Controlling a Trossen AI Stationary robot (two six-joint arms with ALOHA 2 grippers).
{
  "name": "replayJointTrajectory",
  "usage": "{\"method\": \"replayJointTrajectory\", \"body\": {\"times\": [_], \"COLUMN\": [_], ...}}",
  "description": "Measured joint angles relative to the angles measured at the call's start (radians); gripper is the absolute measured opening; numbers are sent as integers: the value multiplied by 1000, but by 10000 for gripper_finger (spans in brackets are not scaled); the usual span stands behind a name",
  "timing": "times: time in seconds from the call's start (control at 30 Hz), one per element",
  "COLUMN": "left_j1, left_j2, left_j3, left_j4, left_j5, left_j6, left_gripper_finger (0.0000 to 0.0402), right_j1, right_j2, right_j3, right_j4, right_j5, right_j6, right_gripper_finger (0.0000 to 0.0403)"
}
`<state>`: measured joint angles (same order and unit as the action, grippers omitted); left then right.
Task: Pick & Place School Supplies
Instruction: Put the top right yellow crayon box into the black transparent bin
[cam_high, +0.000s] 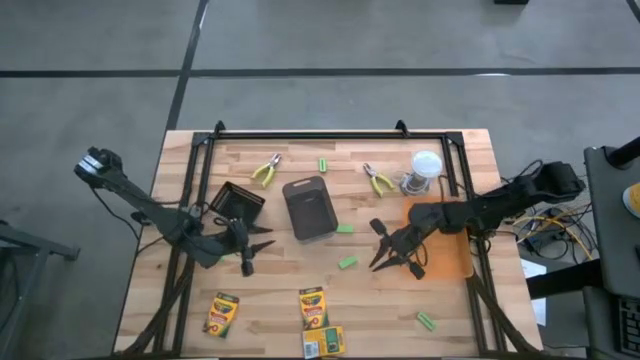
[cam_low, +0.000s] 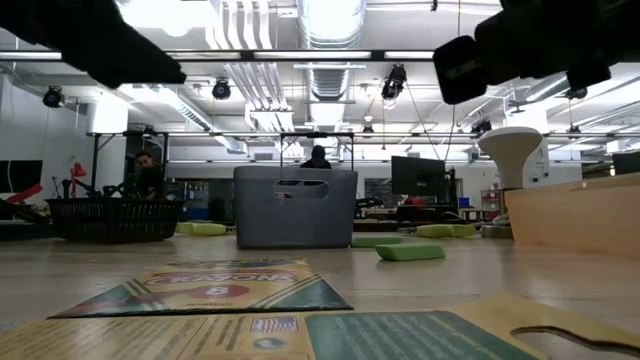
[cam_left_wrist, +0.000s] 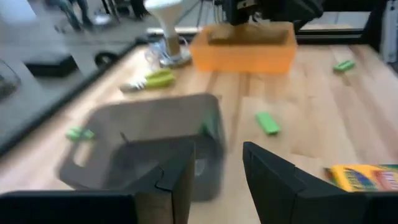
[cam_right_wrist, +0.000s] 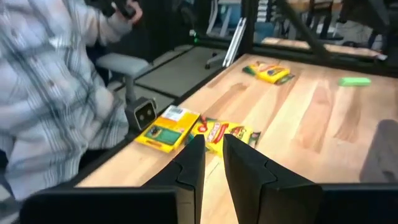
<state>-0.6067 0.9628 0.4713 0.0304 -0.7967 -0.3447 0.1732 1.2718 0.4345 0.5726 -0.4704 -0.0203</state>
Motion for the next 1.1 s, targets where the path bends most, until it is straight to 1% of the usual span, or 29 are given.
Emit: {"method": "replayJointTrajectory", "body": {"times": [0.1, 0.2, 0.33, 0.4, 0.5, 0.6, 0.7, 0.87, 0.97, 1.1], "left_j1": [-2, -14, -29, -36, -44, -50, -51, -51, -54, -56], "left_j2": [32, 75, 148, 192, 259, 323, 371, 430, 454, 484], "left_j3": [0, 0, 0, 0, 0, 3, 21, 73, 117, 179], "left_j4": [-12, -13, -19, -19, -4, 2, 5, 5, 5, 4], "left_j5": [71, 98, 109, 138, 205, 260, 284, 331, 340, 356], "left_j6": [-70, -126, -198, -249, -336, -373, -448, -502, -518, -502], "left_gripper_finger": [142, 142, 142, 142, 142, 142, 142, 142, 142, 142], "right_j1": [-1, -1, -1, 0, 3, 22, 46, 83, 100, 113], "right_j2": [78, 152, 217, 237, 264, 292, 324, 386, 440, 533], "right_j3": [55, 105, 159, 175, 185, 189, 200, 223, 266, 337], "right_j4": [11, 10, 12, 9, 11, 22, 48, 75, 91, 102], "right_j5": [-1, -6, -128, -152, -133, -47, 18, 28, 29, 30], "right_j6": [-1, -9, -25, 5, 34, 60, 78, 80, 68, 69], "right_gripper_finger": [57, 57, 57, 57, 57, 57, 57, 57, 57, 57]}}
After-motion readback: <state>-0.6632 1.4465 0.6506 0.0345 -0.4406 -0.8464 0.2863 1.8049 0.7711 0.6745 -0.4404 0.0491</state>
